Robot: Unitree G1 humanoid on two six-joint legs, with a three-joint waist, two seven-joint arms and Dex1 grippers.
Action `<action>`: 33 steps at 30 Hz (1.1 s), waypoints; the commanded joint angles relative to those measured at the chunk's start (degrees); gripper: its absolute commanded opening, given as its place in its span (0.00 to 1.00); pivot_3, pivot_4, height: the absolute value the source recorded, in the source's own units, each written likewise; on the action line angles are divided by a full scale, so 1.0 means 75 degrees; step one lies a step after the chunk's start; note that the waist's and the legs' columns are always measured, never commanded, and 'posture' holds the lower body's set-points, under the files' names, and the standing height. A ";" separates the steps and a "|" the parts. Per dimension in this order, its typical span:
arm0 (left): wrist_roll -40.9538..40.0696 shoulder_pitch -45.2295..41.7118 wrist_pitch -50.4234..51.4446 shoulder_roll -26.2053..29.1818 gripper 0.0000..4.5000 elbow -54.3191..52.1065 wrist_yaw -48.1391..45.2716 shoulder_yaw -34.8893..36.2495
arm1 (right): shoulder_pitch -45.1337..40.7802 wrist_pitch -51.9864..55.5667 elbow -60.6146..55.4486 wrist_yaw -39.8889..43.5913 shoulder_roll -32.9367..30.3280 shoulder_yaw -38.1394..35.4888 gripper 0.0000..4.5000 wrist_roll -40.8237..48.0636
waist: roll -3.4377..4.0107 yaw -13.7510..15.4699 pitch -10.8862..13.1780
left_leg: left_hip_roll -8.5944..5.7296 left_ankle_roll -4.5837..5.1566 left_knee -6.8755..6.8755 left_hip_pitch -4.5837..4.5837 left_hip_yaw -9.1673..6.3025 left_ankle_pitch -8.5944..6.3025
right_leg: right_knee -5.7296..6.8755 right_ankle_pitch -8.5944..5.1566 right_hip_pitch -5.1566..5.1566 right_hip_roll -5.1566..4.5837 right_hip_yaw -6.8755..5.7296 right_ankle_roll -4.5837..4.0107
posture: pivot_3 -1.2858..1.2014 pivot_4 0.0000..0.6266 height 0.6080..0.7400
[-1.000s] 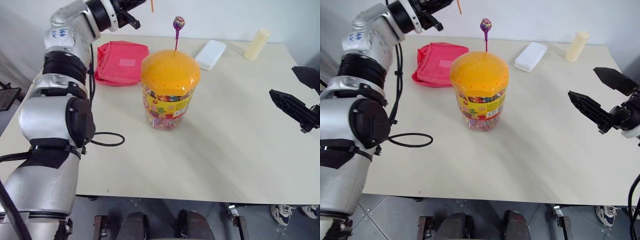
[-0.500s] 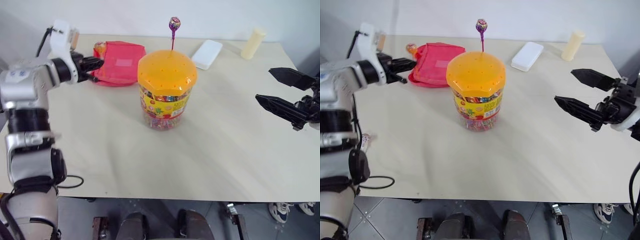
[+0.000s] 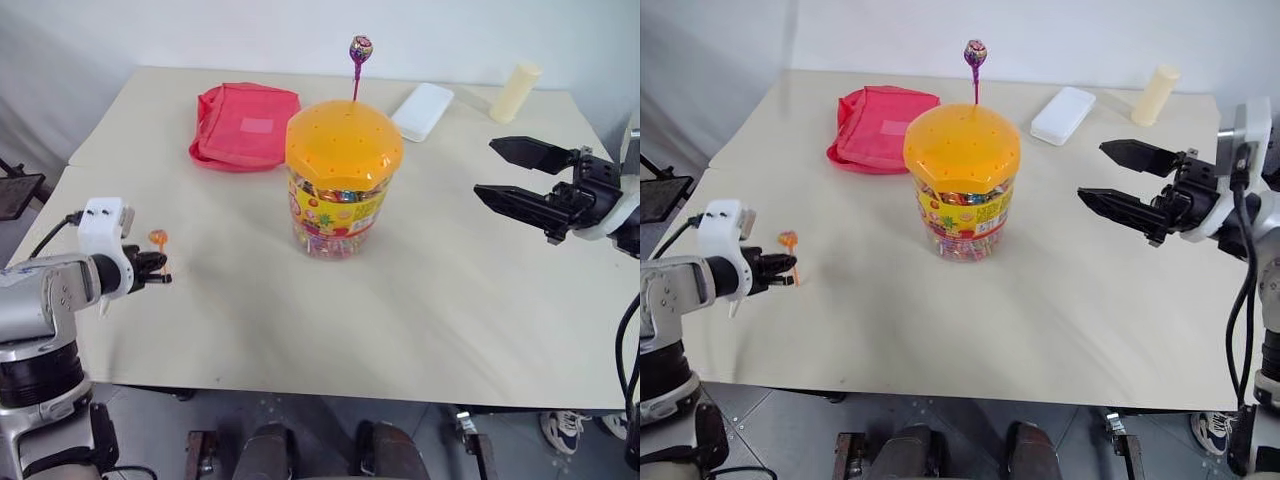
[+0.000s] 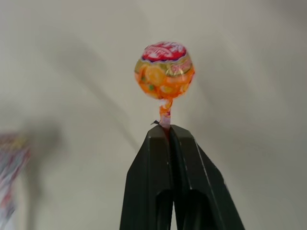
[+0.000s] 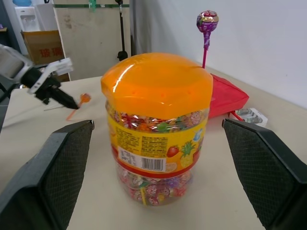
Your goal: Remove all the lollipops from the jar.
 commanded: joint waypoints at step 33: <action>-0.2384 -0.2944 -0.3280 0.2136 0.99 0.1186 -0.1873 -0.1168 | 0.0295 -0.0054 -0.0667 -0.0210 -0.0055 -0.0865 1.00 -0.0157 | 0.0001 0.0026 0.0000 | -0.0001 -0.0004 -0.0006 0.0002 0.0016 -0.0002 | -0.0002 0.0000 -0.0009 0.0004 0.0006 0.0000 | 0.52 0.24 1.00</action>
